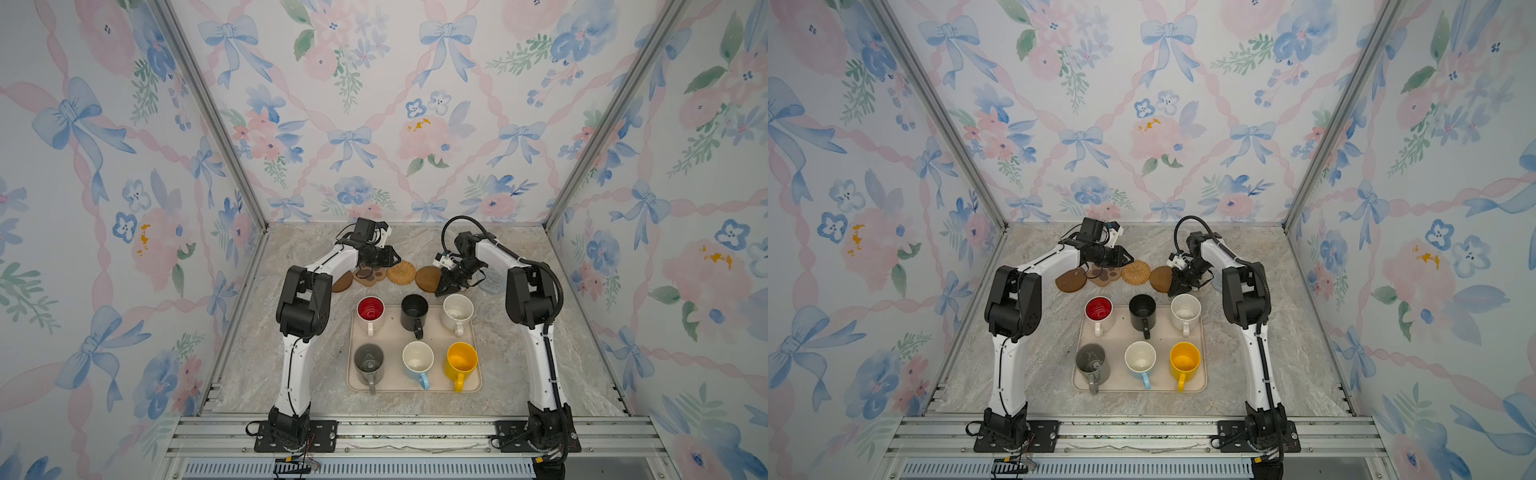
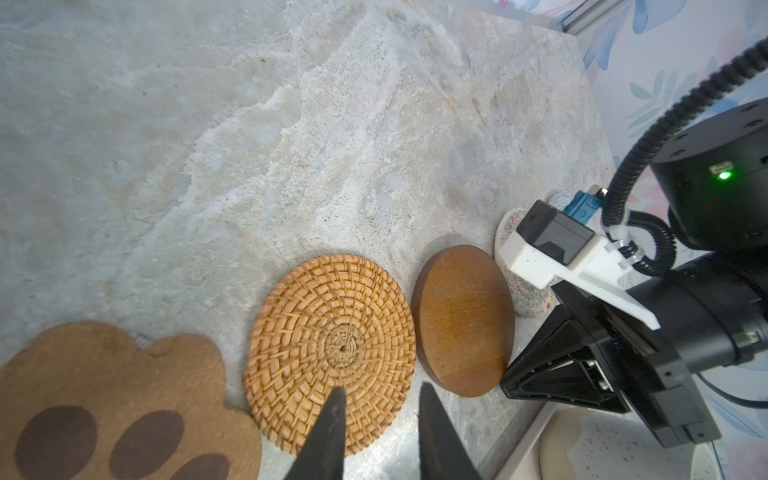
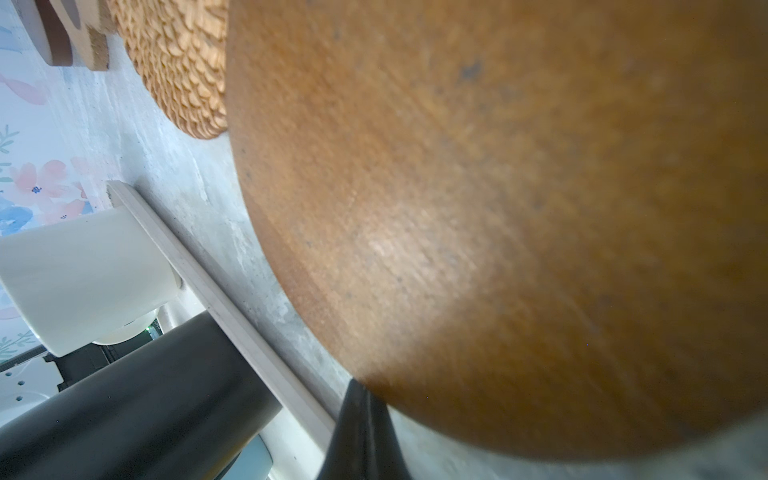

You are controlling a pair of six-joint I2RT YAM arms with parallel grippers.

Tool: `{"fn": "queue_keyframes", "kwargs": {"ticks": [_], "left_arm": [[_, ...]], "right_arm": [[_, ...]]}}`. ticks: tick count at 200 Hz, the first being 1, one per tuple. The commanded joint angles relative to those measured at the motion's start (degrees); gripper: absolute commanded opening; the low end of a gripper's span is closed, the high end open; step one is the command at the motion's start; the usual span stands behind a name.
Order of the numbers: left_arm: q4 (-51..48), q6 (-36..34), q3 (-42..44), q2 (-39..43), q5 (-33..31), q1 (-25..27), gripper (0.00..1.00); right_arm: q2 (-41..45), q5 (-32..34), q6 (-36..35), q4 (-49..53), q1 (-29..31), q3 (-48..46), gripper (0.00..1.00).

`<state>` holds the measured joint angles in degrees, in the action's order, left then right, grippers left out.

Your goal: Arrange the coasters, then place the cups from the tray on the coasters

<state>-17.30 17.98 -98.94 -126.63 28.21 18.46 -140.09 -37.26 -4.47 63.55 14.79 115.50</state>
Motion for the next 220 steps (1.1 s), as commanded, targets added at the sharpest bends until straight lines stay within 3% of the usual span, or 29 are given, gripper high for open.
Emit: {"fn": "queue_keyframes", "kwargs": {"ticks": [1, 141, 220], "left_arm": [[-0.4, -0.8, -0.1, -1.3, 0.8, 0.4, 0.27], [-0.5, 0.1, -2.5, -6.1, 0.4, 1.6, 0.24], [-4.1, -0.8, -3.8, -9.5, -2.9, 2.1, 0.23]], "right_arm": [[-1.0, 0.5, 1.6, -0.8, 0.2, 1.4, 0.0], [1.0, -0.7, 5.2, -5.5, -1.4, -0.2, 0.0], [1.5, -0.9, 5.7, -6.4, -1.6, -1.1, 0.0]]}}
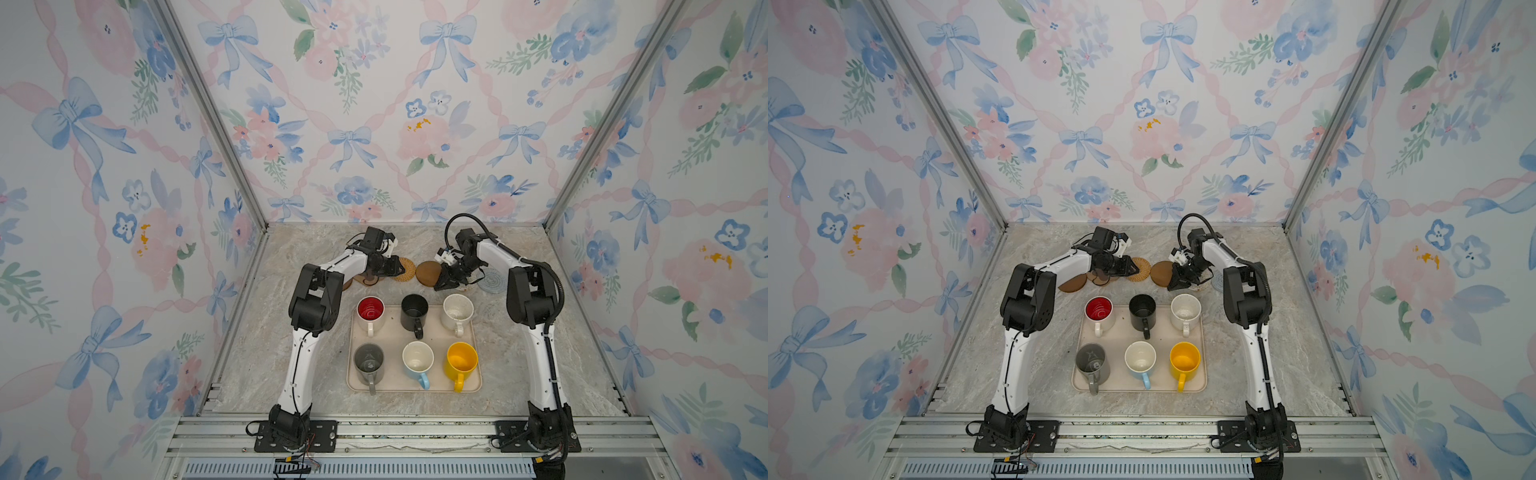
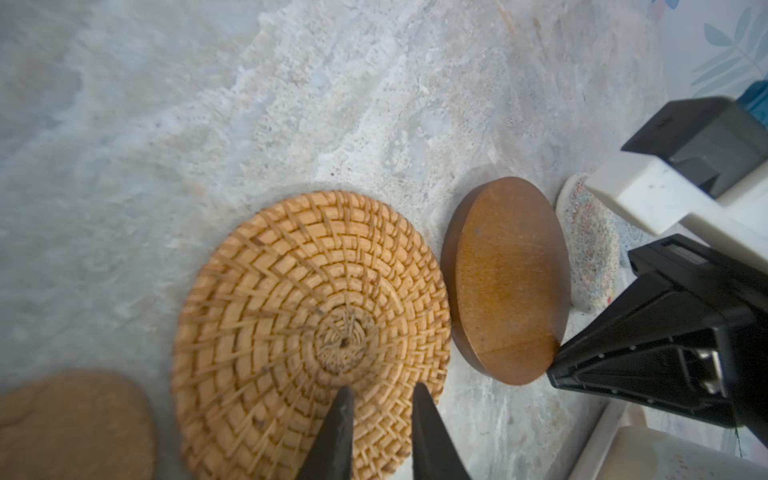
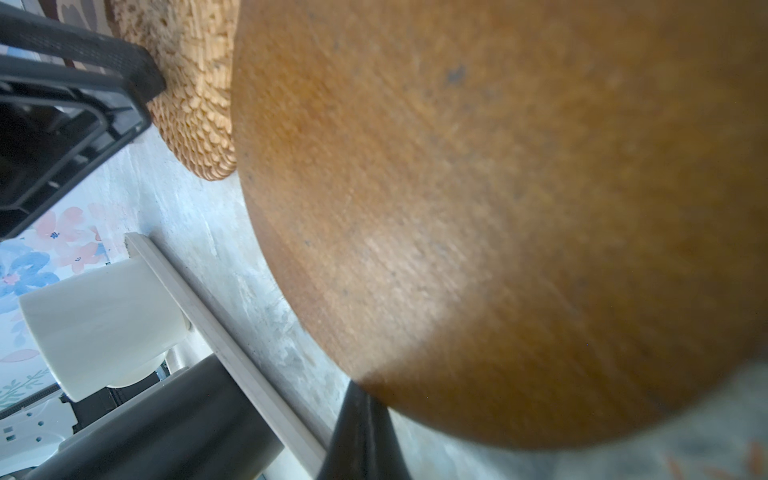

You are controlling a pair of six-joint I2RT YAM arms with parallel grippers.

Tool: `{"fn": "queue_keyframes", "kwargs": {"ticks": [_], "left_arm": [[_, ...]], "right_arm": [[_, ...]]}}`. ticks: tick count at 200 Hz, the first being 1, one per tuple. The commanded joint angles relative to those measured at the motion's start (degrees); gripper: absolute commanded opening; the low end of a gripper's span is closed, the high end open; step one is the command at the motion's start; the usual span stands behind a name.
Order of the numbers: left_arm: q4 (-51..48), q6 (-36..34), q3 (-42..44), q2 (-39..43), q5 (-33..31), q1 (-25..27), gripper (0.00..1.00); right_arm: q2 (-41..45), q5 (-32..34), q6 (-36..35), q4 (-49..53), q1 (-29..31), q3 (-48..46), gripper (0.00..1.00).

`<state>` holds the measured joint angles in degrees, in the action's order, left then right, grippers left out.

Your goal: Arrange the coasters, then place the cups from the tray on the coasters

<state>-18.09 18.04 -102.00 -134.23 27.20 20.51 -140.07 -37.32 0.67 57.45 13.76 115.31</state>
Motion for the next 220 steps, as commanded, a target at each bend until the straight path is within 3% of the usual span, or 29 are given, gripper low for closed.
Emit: {"fn": "queue_keyframes", "kwargs": {"ticks": [1, 220], "left_arm": [[-3.4, -0.9, -0.8, -1.9, -2.0, 0.1, 0.22], [-4.2, -2.0, 9.7, 3.5, -4.6, 0.1, 0.22]], "right_arm": [[1.5, -0.8, 0.6, -0.3, -0.6, -1.0, 0.0], [4.7, -1.2, 1.3, -2.8, -1.2, -4.8, 0.0]]}}
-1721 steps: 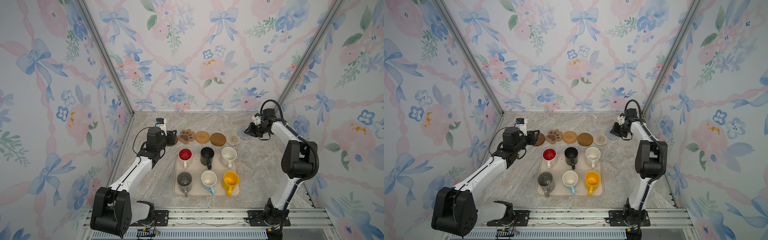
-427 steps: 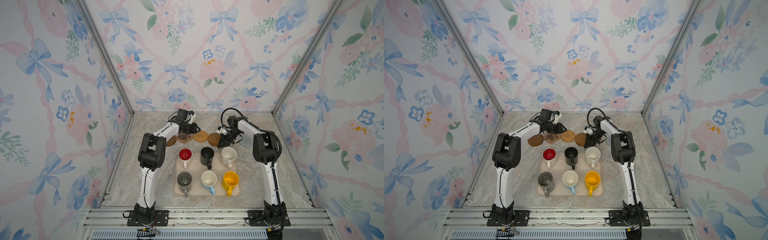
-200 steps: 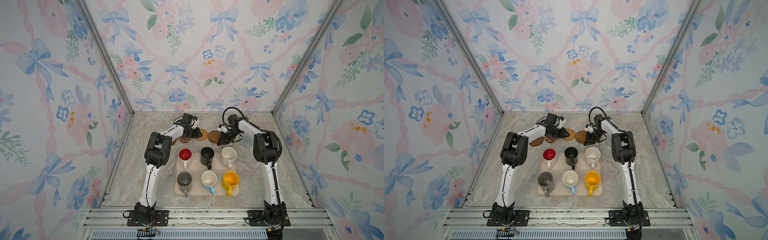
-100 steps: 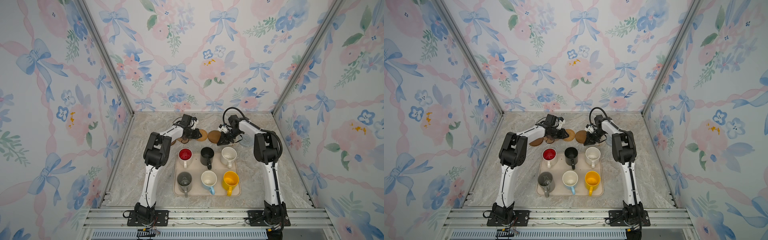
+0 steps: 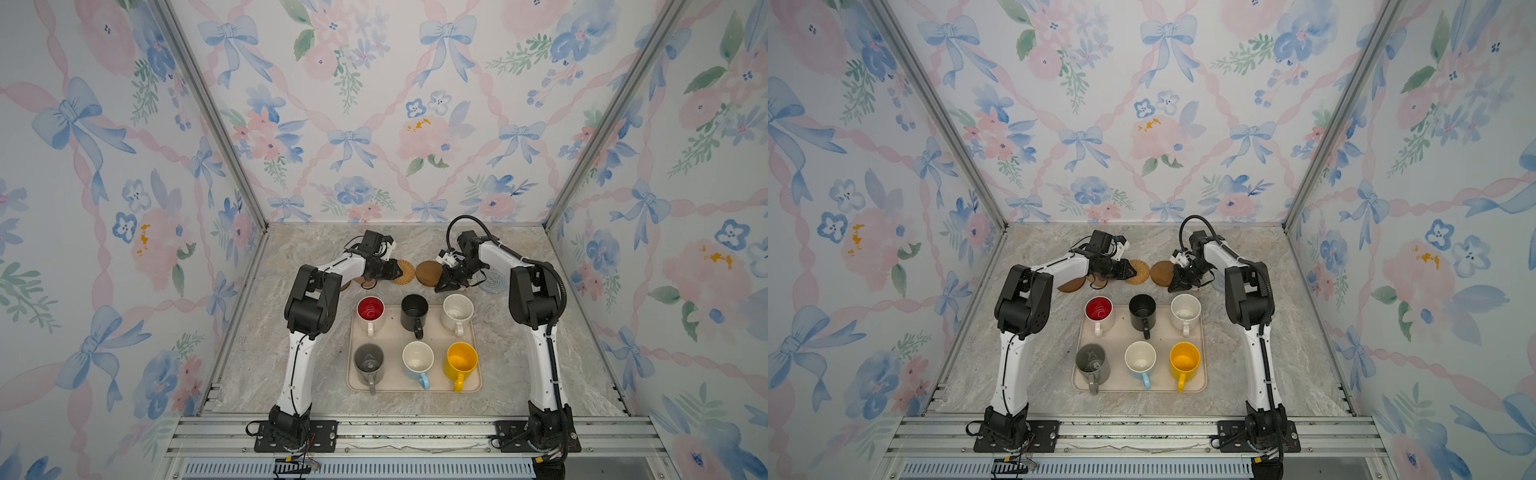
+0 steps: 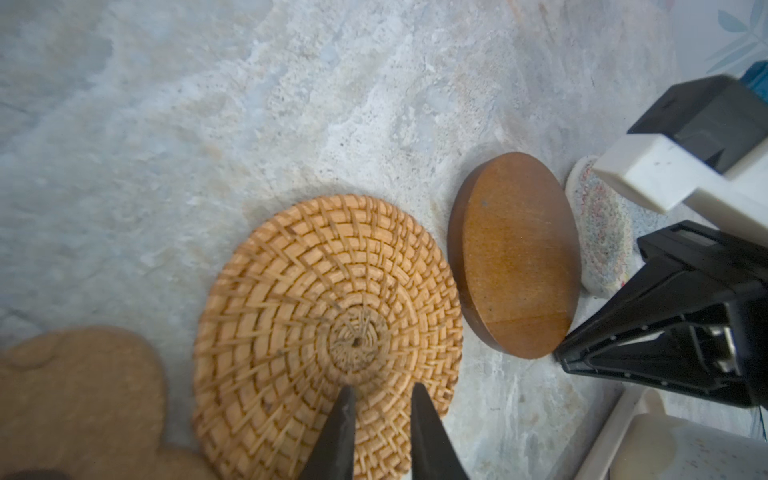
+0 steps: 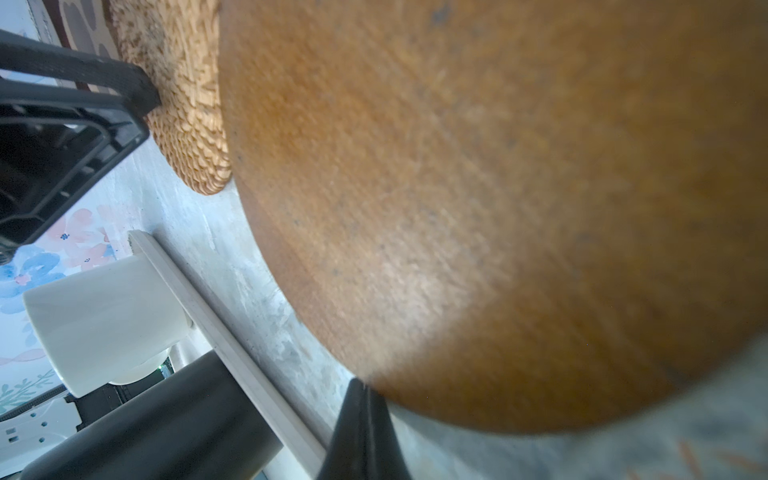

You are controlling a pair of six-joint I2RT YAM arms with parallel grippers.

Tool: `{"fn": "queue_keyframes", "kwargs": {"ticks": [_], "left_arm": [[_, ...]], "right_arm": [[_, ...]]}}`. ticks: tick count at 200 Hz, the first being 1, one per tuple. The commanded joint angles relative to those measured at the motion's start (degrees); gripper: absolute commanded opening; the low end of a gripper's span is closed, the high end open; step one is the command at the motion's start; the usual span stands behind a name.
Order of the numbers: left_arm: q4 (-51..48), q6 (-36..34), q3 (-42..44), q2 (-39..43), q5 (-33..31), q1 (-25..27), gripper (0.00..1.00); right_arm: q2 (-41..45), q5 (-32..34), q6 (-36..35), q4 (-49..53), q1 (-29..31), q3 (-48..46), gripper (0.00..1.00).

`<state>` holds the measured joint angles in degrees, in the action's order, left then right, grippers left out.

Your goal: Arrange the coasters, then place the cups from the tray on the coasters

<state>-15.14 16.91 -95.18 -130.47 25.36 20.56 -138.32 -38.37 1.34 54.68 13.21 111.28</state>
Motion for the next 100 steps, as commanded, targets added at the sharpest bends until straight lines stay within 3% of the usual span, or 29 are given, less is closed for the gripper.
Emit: {"fn": "queue_keyframes", "kwargs": {"ticks": [1, 100], "left_arm": [[-7.2, -0.8, 2.9, -0.2, -2.8, 0.0, 0.22], [-7.2, -0.6, 3.1, 1.3, -3.4, 0.1, 0.27]], "right_arm": [[2.9, -0.1, 0.6, 0.0, -0.6, -0.7, 0.0], [3.3, -0.3, 0.7, -0.5, -0.6, -1.5, 0.0]]}}
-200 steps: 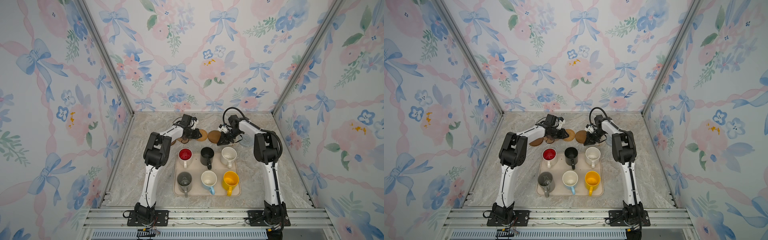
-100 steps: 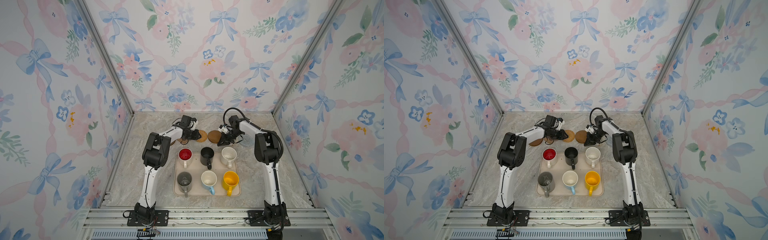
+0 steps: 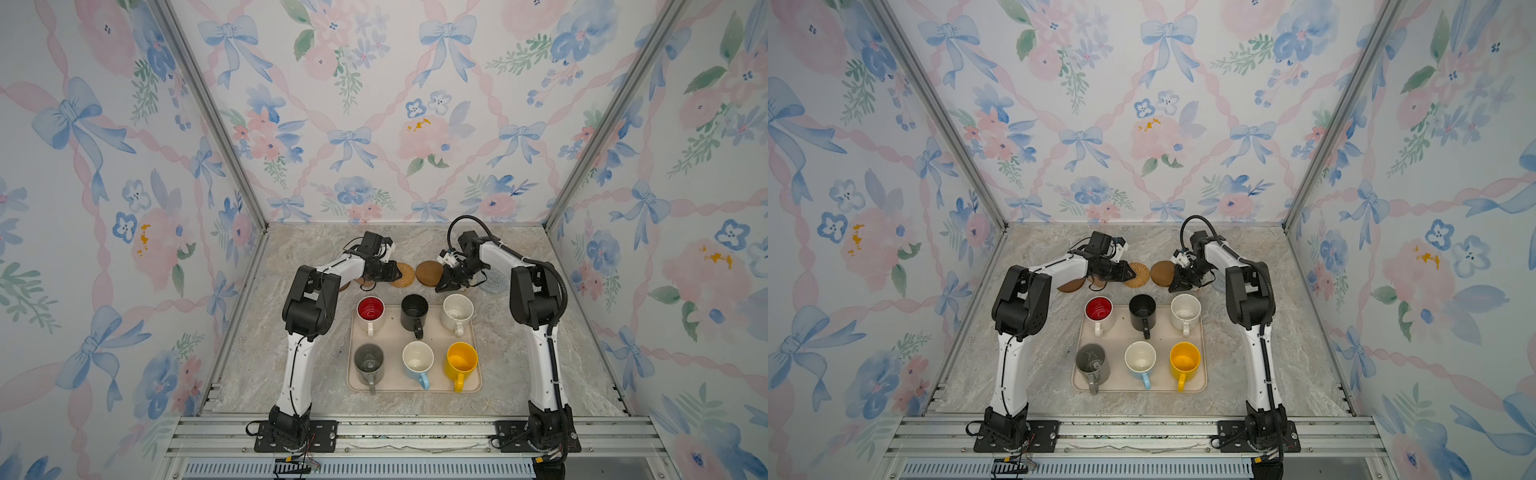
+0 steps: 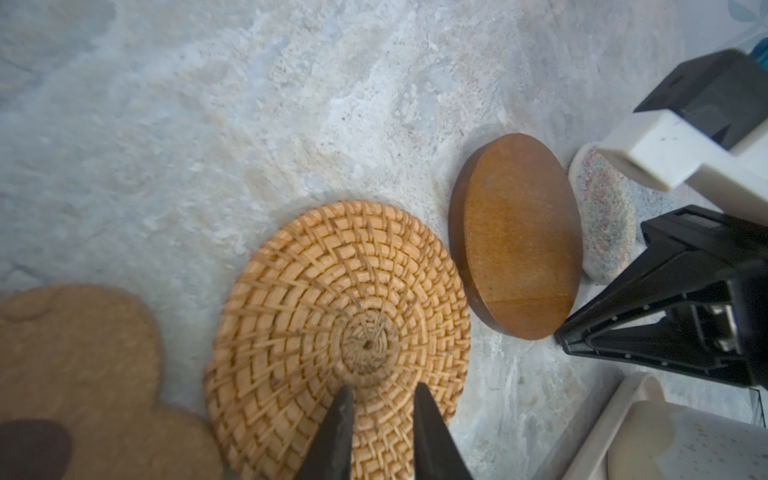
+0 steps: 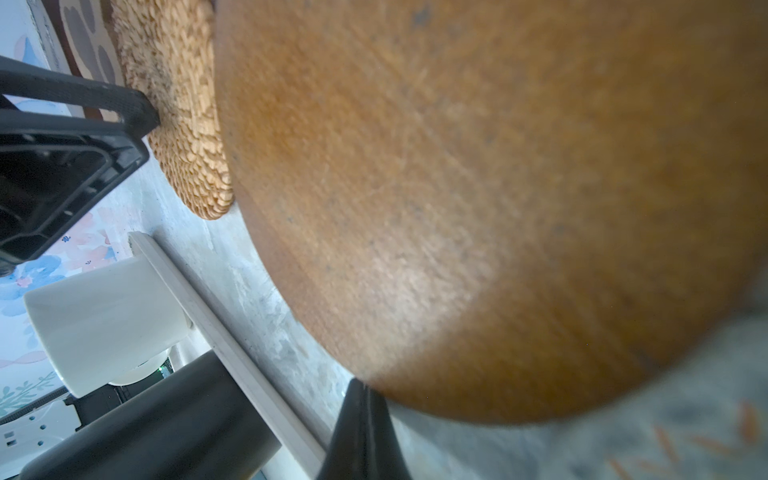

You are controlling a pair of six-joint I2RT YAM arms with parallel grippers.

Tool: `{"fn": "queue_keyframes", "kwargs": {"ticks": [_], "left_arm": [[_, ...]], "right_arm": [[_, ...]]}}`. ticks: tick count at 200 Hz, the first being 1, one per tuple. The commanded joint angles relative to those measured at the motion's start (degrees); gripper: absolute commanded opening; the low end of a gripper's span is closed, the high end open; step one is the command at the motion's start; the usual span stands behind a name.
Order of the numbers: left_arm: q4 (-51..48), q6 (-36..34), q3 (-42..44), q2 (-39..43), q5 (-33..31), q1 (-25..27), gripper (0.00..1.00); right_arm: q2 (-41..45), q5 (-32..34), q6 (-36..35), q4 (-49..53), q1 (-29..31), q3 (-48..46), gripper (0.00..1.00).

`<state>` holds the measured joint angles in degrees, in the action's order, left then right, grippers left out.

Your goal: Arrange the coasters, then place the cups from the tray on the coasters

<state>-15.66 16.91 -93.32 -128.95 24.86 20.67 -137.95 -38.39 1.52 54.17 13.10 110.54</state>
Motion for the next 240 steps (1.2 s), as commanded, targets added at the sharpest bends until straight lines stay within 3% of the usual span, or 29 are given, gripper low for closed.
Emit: {"fn": "queue_keyframes", "kwargs": {"ticks": [1, 77, 157, 240], "left_arm": [[-6.7, -0.6, 1.2, -0.3, -2.8, 0.0, 0.27], [-6.7, 0.3, -4.6, -0.9, -2.9, 0.0, 0.38], [-6.7, 1.4, -11.3, -0.9, -1.0, 0.0, 0.4], [-6.7, 0.3, -5.5, 0.3, -2.4, 0.0, 0.19]], "right_arm": [[2.9, -0.3, 0.5, 0.0, -0.5, -0.7, 0.0], [3.7, -1.3, 0.6, -0.5, -0.5, -1.6, 0.0], [6.1, -1.7, 0.5, -0.6, -0.6, -2.2, 0.0], [12.2, -3.5, 1.8, -3.3, -1.8, -4.5, 0.0]]}}
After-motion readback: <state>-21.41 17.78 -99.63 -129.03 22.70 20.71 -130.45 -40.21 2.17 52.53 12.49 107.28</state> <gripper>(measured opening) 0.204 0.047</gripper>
